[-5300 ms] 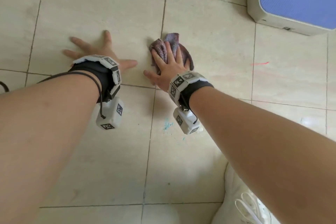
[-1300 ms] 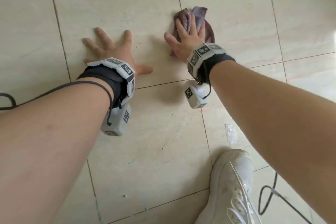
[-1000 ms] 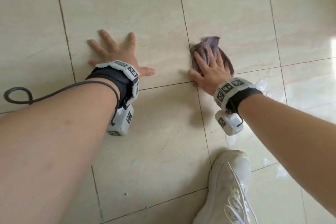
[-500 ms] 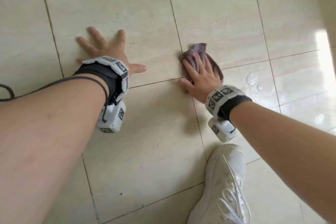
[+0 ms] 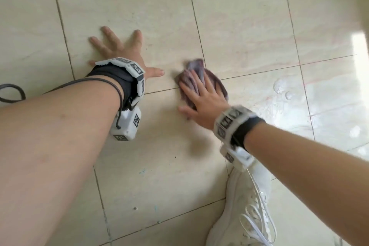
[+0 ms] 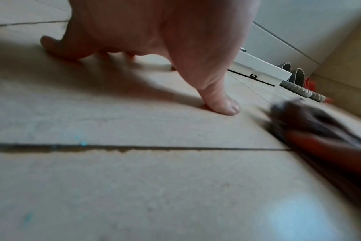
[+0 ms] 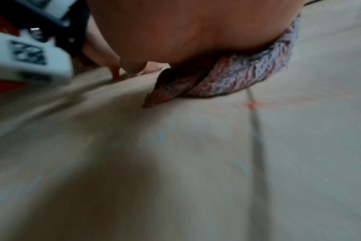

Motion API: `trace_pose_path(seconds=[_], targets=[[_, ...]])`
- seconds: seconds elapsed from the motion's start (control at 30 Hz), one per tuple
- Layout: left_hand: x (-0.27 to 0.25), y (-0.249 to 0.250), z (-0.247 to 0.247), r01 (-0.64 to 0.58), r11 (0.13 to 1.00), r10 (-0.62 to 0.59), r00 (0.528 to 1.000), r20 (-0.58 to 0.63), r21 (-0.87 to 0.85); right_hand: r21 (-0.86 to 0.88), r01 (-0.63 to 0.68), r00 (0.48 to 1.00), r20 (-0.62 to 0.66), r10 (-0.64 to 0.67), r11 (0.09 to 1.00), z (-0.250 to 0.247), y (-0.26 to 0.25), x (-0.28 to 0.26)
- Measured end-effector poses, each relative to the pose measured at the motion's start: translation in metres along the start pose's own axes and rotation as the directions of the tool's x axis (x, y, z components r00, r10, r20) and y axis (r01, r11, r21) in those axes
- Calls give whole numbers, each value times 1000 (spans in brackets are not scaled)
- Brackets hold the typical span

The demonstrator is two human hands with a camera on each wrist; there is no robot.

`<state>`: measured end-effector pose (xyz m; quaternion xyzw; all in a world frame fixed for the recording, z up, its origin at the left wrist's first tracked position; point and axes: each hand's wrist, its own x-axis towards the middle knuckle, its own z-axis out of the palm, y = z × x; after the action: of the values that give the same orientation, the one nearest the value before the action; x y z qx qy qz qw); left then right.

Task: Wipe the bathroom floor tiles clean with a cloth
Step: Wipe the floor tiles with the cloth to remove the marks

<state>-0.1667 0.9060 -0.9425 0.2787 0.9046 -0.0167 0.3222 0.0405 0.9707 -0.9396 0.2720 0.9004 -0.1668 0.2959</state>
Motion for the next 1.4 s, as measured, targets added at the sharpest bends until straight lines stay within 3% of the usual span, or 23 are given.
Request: trace_pose_path(seconds=[0.07, 0.17, 0.37, 0.7, 0.9, 1.2, 1.4], targets=[[-1, -1, -1, -4, 1000, 4, 1000, 1, -4, -62, -9, 999, 50, 13, 998, 9, 22, -21], [-4, -4, -3, -15, 1000, 15, 1000, 8, 19, -23, -111, 993, 33, 112, 994, -3, 42, -4], [-10, -24, 8, -101, 992, 100, 995, 9, 82, 180, -275, 950, -100, 295, 945, -25, -6, 54], [-19, -57, 19, -171, 977, 171, 985, 7, 125, 50, -46, 998, -34, 47, 998, 38, -87, -13], [-22, -55, 16, -161, 979, 159, 987, 24, 124, -16, 77, 996, 38, -76, 997, 57, -71, -45], [-16, -55, 20, -140, 979, 142, 990, -4, 146, 55, -7, 1000, 14, 6, 998, 67, -91, -45], [-23, -48, 20, -107, 981, 111, 994, -18, 163, 23, 90, 994, 67, -91, 996, 104, -68, -104]])
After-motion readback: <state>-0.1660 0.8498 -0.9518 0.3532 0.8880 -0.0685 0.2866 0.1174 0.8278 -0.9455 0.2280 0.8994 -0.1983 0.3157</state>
